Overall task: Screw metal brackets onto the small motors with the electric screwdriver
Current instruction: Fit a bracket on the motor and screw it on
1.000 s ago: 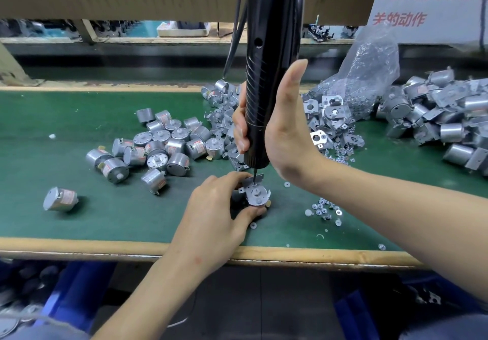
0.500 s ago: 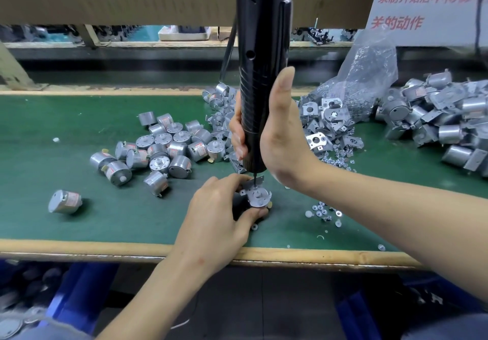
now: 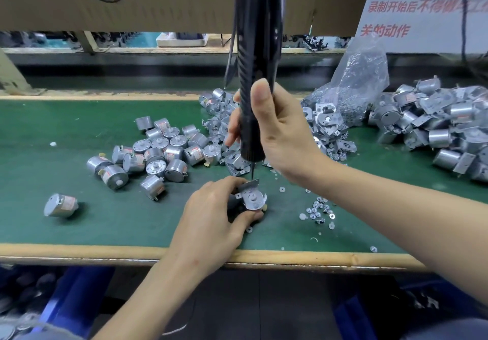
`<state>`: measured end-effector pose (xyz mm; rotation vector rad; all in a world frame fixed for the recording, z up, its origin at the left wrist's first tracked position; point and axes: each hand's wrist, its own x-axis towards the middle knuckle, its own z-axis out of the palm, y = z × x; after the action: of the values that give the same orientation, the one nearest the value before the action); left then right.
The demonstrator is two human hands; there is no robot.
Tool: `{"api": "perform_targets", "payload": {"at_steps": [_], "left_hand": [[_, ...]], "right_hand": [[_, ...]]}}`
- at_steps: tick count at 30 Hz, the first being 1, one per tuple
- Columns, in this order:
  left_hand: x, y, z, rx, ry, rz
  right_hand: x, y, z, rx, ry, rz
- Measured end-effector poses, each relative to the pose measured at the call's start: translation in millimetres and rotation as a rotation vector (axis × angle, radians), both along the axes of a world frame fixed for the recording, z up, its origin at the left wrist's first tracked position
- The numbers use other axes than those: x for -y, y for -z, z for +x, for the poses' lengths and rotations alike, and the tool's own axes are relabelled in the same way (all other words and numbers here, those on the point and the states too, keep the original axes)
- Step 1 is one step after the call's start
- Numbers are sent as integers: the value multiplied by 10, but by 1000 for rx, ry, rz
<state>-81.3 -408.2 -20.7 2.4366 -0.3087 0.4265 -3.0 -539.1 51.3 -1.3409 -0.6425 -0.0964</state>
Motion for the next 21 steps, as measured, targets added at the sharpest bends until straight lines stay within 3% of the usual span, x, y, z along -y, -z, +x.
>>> {"api": "perform_targets", "payload": {"at_steps": [2, 4, 8, 11, 13, 16, 21], "left_hand": [[-2, -6, 2, -9, 8, -22], [-8, -6, 1, -19, 10, -47], [1, -34, -30, 9, 28, -30], [12, -71, -56, 43, 46, -31], [3, -83, -57, 86, 44, -60], [10, -98, -42, 173, 28, -80], [-88, -125, 18, 210, -106, 48]], "right_hand": [[105, -3, 32, 42, 24, -67], [227, 6, 33, 77, 119, -256], [424, 54, -17, 127, 333, -888], [522, 40, -112, 30, 220, -1250], [565, 31, -193, -140, 2, -1247], [628, 28, -238, -331, -250, -1007], [1011, -342, 57, -220, -73, -939]]}}
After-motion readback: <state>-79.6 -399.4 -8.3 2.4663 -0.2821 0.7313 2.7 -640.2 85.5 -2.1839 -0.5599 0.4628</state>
